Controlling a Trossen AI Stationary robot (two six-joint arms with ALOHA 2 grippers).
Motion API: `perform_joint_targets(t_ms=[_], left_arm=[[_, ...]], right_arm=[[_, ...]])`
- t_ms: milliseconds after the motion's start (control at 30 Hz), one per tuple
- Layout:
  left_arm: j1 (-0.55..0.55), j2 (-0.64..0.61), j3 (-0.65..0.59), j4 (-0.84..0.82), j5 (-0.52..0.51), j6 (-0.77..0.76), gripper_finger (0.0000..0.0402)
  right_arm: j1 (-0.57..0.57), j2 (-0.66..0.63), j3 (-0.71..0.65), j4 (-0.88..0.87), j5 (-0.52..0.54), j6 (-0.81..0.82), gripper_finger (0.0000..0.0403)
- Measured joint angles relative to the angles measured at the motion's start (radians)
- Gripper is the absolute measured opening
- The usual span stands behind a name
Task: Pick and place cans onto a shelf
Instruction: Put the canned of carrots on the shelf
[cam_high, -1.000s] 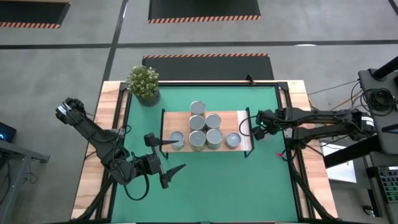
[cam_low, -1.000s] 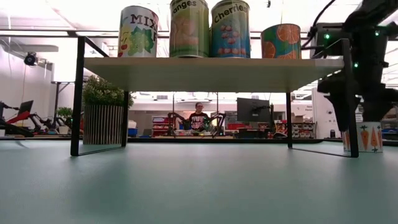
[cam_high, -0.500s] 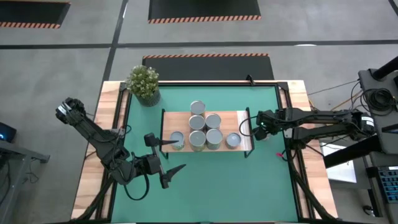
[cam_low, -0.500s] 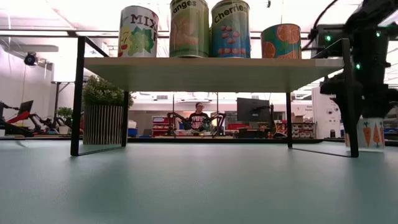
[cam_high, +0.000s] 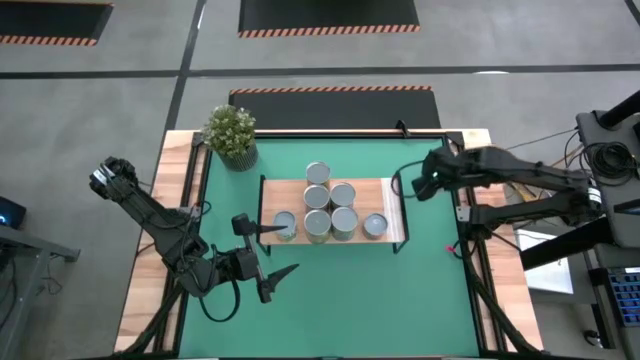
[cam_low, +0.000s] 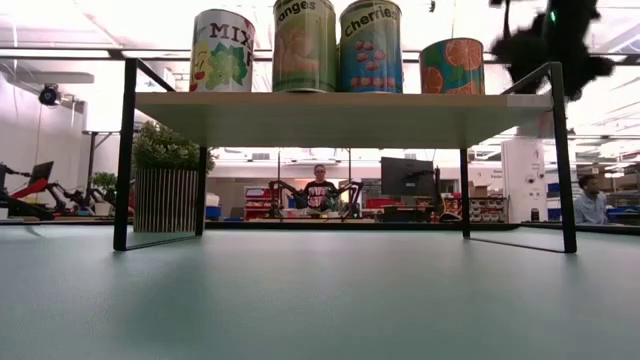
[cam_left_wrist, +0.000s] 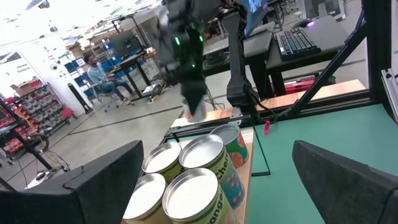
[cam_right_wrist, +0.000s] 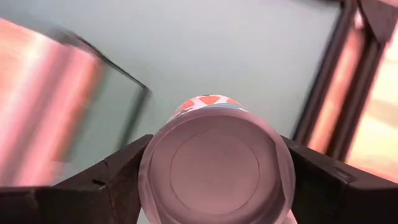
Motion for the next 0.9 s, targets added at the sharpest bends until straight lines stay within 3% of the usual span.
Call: perform_joint_targets(t_ms=[333, 467, 633, 900], left_arm=[[0.000, 0.000, 0.000, 0.000, 0.000, 0.000, 0.0393], [0.000, 0.000, 0.000, 0.000, 0.000, 0.000, 0.0393], [0.000, 0.000, 0.000, 0.000, 0.000, 0.000, 0.0393], [0.000, 0.000, 0.000, 0.000, 0.000, 0.000, 0.0393]], right_arm=[[0.000, 0.075, 0.347, 0.006, 0.002, -0.126, 0.0289], [0.010, 0.142, 0.421, 0.006, -0.027, -0.176, 0.0289], [0.043, 0.250, 0.494, 0.000, -0.141, -0.241, 0.0290], [0.092, 0.400, 0.639, -0.072, -0.148, -0.305, 0.0290]])
